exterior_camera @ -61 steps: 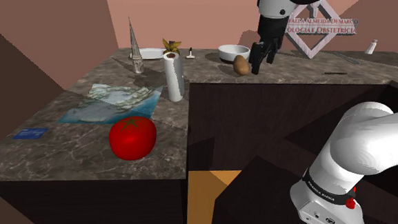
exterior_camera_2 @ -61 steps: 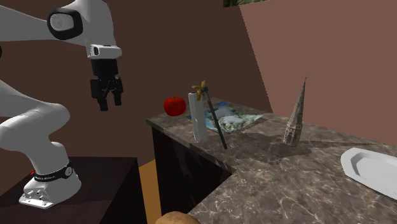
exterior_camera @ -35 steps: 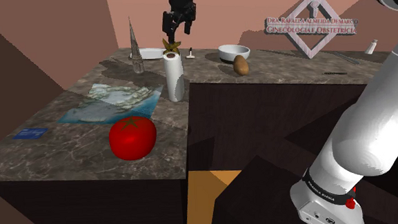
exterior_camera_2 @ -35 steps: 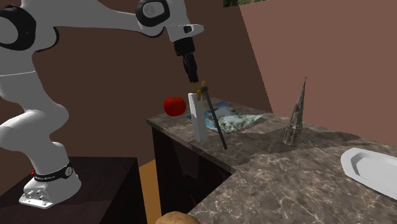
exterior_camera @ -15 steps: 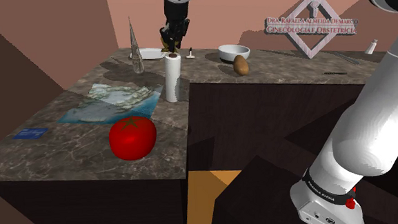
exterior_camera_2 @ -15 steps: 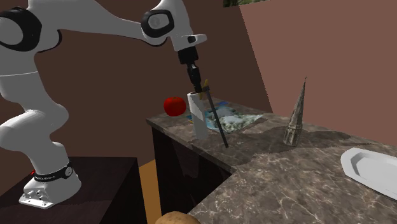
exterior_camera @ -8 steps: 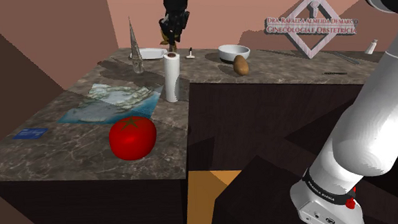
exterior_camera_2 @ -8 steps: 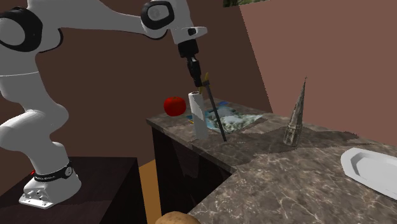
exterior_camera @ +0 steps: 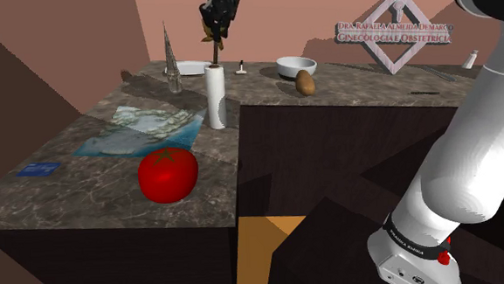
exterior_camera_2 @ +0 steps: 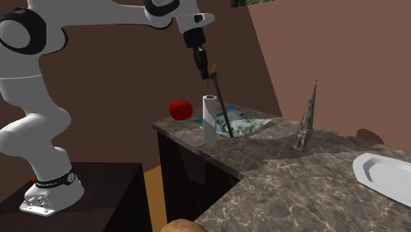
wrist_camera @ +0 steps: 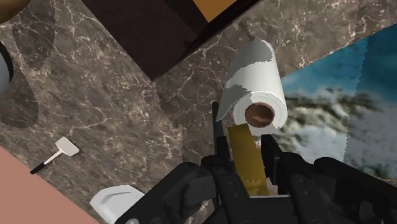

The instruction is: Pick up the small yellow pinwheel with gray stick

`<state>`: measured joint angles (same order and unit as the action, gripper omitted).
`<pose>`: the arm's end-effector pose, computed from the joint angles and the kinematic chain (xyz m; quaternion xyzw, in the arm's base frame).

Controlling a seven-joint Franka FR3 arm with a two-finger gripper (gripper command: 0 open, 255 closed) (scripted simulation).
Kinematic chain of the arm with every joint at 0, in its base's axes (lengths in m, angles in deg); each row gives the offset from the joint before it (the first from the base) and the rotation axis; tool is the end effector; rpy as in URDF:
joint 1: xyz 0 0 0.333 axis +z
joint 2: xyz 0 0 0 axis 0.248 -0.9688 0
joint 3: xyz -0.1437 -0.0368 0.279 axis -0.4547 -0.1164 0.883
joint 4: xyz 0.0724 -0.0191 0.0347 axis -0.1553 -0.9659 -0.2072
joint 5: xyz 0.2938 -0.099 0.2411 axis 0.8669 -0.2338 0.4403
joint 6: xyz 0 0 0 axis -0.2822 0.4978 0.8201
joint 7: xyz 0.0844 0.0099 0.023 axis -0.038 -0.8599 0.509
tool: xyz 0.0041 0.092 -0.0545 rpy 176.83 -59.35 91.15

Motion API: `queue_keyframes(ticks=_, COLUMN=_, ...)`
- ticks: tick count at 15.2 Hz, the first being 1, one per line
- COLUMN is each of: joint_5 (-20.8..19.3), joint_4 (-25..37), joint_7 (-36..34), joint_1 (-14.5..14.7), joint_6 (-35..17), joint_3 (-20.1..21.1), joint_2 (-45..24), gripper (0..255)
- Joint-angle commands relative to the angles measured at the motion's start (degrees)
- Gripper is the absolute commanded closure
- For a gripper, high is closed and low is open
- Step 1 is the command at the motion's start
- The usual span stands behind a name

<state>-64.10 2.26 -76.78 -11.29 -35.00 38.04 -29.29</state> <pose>0.5667 0.1312 0.6638 0.9811 0.1139 0.1359 0.0776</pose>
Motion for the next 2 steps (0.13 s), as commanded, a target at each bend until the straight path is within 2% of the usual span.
queue_keyframes(ticks=1, joint_5=-0.1, joint_4=1.6, joint_7=0.1, joint_1=0.1, joint_6=1.1, joint_3=0.1, joint_2=-0.5, gripper=255)
queue_keyframes(ticks=2, joint_5=-0.1, joint_4=1.6, joint_7=0.1, joint_1=0.1, joint_6=1.1, joint_3=0.1, joint_2=-0.5, gripper=255)
